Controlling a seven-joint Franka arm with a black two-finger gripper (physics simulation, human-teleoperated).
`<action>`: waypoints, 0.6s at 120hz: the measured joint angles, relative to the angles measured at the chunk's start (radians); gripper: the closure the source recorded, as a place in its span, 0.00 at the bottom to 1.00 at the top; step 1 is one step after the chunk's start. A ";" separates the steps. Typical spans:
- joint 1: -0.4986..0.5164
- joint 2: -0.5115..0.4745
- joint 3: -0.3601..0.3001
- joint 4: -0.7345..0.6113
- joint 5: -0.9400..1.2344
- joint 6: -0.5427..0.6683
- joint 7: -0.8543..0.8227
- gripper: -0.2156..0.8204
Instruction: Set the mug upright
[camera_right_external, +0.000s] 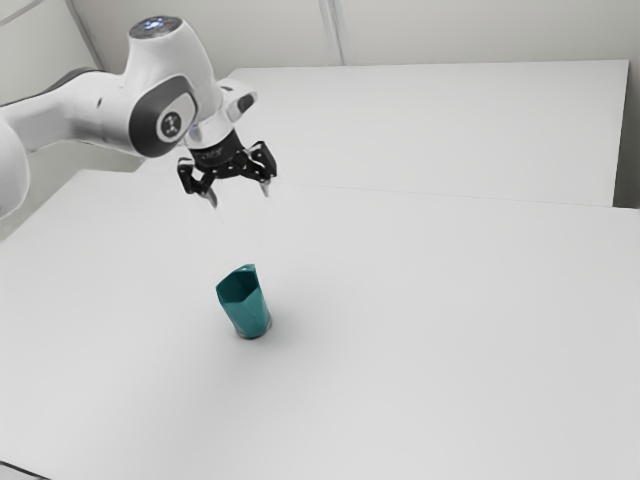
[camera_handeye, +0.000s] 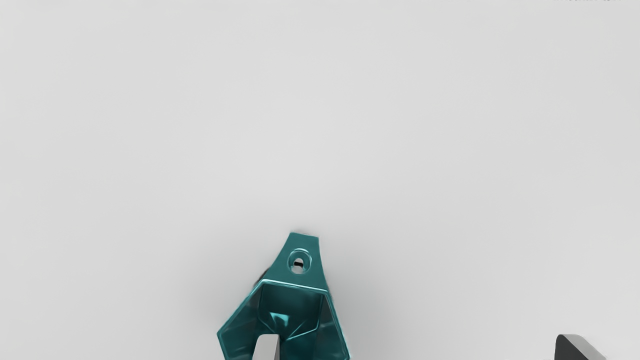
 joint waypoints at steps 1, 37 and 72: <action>0.000 0.000 0.000 0.005 0.003 -0.005 0.004 0.21; -0.021 0.005 0.003 0.098 0.035 -0.157 0.134 0.21; -0.016 0.005 0.003 0.099 0.038 -0.194 0.215 0.21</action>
